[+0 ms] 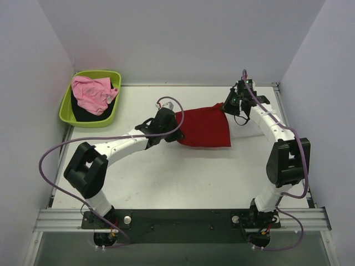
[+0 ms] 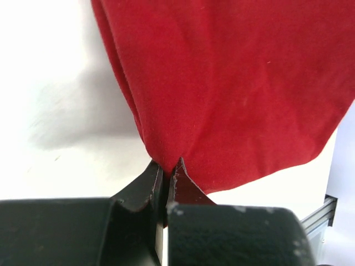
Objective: Fold and stack the t-shirts
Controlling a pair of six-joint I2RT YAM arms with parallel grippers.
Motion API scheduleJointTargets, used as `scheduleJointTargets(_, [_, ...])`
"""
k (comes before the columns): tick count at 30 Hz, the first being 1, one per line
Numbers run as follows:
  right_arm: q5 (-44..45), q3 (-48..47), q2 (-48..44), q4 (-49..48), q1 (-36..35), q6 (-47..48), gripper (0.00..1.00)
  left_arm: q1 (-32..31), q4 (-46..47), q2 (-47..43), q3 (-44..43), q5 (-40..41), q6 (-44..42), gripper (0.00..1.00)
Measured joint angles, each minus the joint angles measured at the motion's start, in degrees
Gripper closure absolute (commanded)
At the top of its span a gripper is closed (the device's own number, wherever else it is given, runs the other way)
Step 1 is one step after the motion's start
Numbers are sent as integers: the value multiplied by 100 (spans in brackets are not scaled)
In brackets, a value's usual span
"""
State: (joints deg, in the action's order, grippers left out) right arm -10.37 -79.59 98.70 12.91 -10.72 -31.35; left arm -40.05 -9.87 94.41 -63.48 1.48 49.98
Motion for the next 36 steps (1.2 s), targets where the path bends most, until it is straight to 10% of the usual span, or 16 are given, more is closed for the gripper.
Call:
scheduleJointTargets(14, [-109, -1091, 0, 431, 1051, -46, 100, -306, -295, 1880, -2774, -221, -247, 100])
scheduleJointTargets(36, [859, -1344, 52, 422, 1556, 444, 100, -474, 444, 3969, -4706, -1285, -269, 100])
